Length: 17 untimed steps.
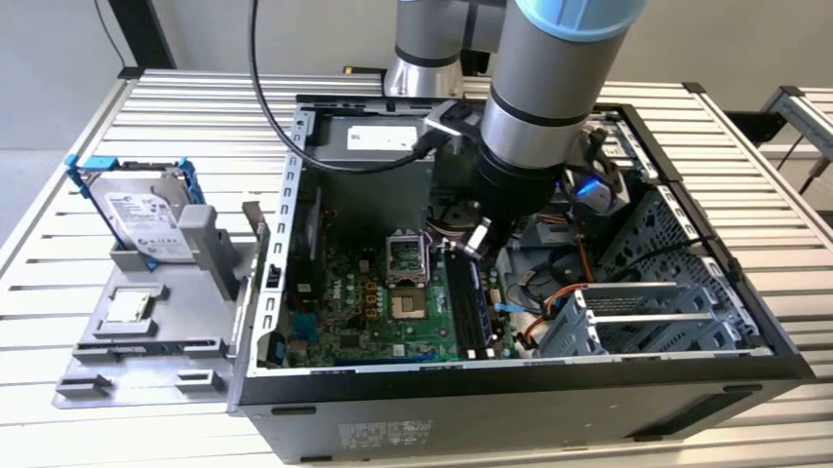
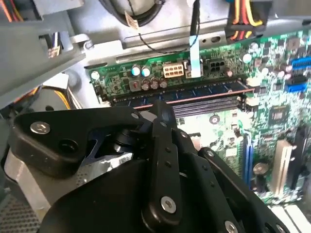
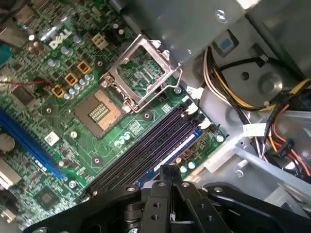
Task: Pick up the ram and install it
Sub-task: 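Press down the ram until it locks into place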
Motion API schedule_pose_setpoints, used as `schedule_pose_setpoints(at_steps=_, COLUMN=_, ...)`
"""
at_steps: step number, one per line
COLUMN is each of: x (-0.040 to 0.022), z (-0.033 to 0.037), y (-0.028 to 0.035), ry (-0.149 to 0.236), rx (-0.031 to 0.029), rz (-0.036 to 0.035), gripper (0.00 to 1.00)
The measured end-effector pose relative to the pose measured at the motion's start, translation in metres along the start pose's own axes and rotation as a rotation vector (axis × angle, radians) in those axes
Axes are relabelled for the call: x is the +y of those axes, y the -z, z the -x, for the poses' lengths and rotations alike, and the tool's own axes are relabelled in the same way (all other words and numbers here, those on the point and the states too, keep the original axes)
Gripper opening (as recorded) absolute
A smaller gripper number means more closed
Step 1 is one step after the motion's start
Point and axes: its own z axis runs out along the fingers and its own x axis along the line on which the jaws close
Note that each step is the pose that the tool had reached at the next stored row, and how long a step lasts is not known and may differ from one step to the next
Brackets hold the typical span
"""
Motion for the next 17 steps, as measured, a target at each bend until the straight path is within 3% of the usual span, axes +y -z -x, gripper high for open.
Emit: schedule_pose_setpoints(at_steps=17, x=0.0, z=0.0, y=-0.0001, ry=0.314, rx=-0.0011, rz=0.0101, gripper=0.0)
